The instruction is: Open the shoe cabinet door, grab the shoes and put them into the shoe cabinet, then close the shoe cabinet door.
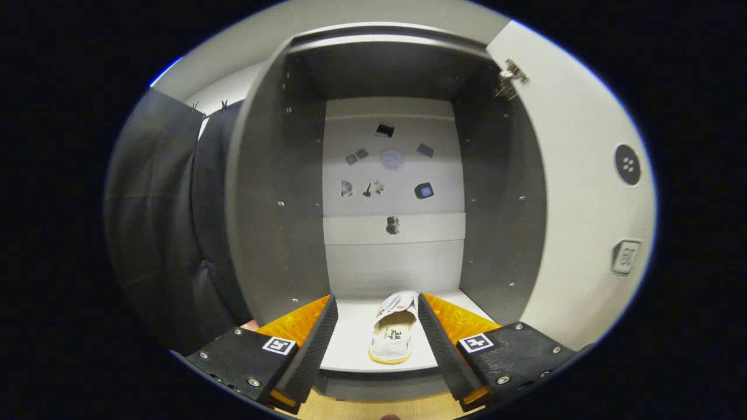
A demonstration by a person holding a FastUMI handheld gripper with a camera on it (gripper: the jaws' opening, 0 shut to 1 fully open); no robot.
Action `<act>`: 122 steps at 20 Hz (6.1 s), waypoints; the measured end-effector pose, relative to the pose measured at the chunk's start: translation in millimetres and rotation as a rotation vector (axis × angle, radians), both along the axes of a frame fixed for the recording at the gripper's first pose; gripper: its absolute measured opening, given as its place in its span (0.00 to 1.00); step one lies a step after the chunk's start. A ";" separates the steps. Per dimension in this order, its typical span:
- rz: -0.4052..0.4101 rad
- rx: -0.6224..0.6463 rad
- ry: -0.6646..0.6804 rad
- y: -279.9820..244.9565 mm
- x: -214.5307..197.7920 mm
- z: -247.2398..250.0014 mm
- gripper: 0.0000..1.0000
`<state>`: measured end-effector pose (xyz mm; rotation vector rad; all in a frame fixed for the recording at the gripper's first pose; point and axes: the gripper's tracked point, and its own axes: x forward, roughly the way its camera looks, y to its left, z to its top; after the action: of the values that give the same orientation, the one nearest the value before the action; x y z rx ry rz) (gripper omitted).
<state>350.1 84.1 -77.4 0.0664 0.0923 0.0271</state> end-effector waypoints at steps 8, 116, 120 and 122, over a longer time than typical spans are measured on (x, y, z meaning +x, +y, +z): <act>0.005 -0.001 -0.004 -32.6 -161.4 45.0 0.93; 0.029 0.004 -0.053 47.2 -89.6 25.5 0.95; 0.042 0.013 -0.059 50.0 -100.2 32.5 0.95; 0.041 0.008 -0.061 49.2 -102.7 33.2 0.95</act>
<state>247.3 133.3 -44.2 0.0711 0.0331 0.0708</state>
